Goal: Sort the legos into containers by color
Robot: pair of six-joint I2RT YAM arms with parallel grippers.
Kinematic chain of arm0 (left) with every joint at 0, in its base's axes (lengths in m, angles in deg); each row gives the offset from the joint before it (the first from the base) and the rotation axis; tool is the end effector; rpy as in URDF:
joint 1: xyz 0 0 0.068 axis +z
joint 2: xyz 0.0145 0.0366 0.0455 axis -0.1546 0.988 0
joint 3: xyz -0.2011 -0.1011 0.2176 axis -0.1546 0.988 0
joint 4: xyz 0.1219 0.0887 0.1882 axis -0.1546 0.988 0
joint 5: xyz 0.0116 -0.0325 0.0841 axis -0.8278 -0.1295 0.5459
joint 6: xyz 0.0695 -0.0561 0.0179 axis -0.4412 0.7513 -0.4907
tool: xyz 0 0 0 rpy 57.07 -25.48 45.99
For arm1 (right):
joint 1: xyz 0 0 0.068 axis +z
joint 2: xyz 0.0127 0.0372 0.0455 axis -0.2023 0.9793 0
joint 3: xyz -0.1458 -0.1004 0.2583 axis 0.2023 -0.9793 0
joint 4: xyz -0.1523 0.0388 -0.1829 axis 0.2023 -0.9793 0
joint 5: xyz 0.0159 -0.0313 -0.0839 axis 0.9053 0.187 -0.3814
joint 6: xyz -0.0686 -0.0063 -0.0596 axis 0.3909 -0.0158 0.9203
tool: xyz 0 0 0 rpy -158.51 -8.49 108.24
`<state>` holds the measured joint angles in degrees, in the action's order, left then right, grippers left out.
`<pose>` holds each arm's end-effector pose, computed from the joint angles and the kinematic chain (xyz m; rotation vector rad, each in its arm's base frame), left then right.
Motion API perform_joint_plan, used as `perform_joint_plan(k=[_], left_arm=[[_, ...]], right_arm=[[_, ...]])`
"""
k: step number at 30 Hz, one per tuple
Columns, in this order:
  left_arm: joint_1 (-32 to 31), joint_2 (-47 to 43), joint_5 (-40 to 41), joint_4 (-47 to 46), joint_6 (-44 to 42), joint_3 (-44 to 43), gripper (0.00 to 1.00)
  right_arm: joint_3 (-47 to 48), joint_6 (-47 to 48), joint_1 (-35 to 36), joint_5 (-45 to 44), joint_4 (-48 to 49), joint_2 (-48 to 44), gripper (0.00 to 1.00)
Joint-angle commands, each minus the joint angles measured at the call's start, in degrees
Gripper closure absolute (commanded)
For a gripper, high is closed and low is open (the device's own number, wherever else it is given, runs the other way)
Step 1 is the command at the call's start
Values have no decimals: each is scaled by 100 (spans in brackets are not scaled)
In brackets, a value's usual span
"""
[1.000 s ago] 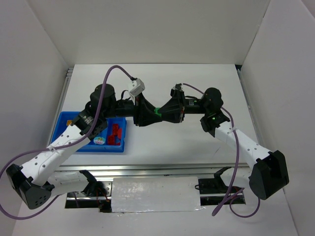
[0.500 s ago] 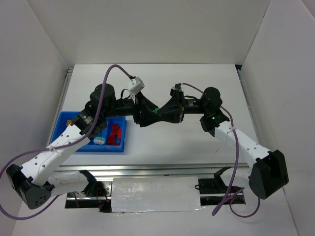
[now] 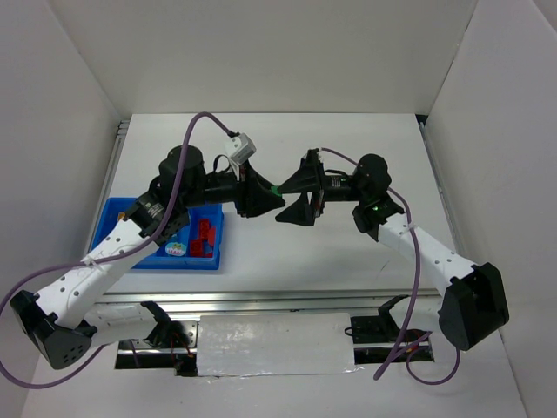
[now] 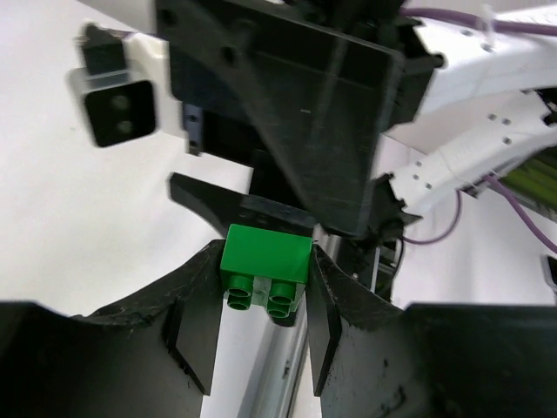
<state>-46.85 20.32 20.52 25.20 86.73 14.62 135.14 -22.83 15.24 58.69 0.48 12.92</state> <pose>0.1724 -0.1919 0.4615 0.7664 1.5895 -1.2088 0.1957 0.1816 0.3993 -0.0530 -2.0843 -2.2516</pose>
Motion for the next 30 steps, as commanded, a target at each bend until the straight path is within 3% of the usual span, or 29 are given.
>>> perform_joint_plan(k=[1, 7, 8, 10, 11, 12, 13, 14, 16, 20, 25, 30], left_arm=[[34, -19, 522, 40, -7, -230, 100], [279, -274, 1489, 461, -7, 16, 100], [349, -335, 2074, 741, 37, 43, 100], [673, -370, 2910, 1110, 160, 122, 100], [875, -371, 3306, 1565, 369, 139, 100], [1086, -318, 4163, 1848, 536, 114, 100], [1610, -248, 4641, 2190, 947, 61, 100], [1929, -65, 5046, 2890, 1160, 8, 100], [2814, 182, 5945, 3562, 1704, -150, 100], [3978, 946, 5816, 4250, 1927, -107, 100], [4156, 1800, 5868, 4102, 2041, 16, 100], [4270, 2512, 5937, 4232, 2208, -203, 96]], right_arm=[[14, 266, 7, 101, 146, -78, 0], [-214, 636, -309, 4, -232, -227, 0], [-275, 967, -379, -57, -416, -297, 0], [-241, 1573, -677, -197, -1652, -403, 0], [-75, 2403, -766, -302, -2170, -508, 0], [66, 2873, -836, -443, -2758, -561, 0], [206, 3278, -924, -766, -3826, -605, 0], [495, 3986, -942, -926, -4237, -605, 0], [717, 4501, -943, -1225, -5030, -597, 0], [744, 4960, -943, -1253, -5155, -526, 0], [647, 4978, -943, -1209, -4935, -500, 0], [910, 5399, -943, -1314, -5469, -474, 0]])
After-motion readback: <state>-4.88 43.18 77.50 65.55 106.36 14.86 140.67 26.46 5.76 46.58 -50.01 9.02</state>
